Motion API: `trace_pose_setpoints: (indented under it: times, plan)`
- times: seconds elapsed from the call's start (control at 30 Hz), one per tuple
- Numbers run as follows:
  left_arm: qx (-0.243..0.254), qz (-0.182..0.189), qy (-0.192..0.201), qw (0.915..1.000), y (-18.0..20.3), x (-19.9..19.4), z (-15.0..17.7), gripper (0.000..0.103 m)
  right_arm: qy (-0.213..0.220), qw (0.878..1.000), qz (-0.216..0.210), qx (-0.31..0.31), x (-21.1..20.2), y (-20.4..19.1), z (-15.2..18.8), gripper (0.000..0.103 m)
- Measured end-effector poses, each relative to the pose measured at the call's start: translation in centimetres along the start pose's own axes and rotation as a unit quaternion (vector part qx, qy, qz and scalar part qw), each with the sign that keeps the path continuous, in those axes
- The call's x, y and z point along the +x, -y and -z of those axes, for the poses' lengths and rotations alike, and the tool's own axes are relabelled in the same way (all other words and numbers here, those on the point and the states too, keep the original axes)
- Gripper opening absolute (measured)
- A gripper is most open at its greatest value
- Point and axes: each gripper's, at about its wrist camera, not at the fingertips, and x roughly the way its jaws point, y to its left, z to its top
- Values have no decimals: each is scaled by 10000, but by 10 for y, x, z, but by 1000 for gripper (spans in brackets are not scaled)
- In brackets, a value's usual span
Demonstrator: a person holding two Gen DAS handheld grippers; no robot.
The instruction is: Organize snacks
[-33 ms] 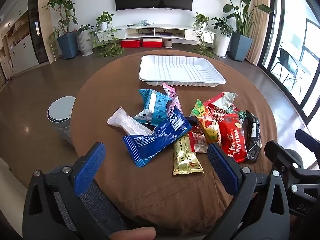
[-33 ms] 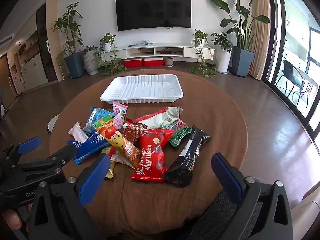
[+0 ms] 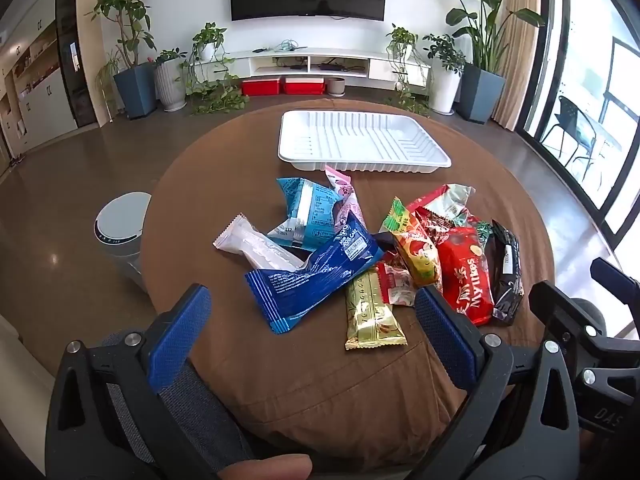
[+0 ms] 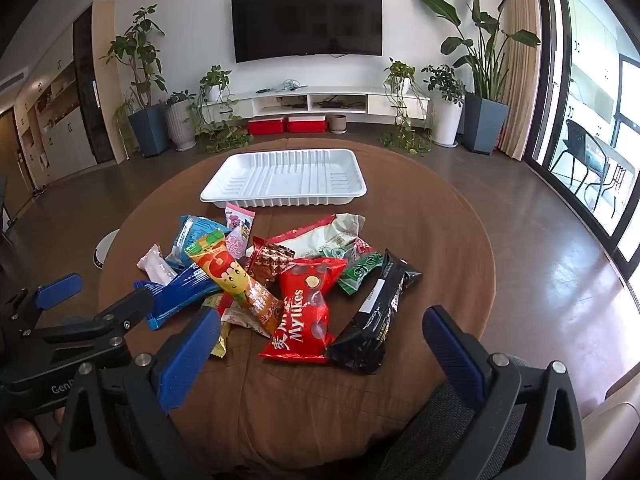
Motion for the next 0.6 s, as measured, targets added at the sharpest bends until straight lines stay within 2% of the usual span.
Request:
trace_pose_setpoints:
  times: [0.6]
  plan:
    - [1,-14,10,10000,-3,1,2,103,-36,10000,16,-22,5,-3,3,103]
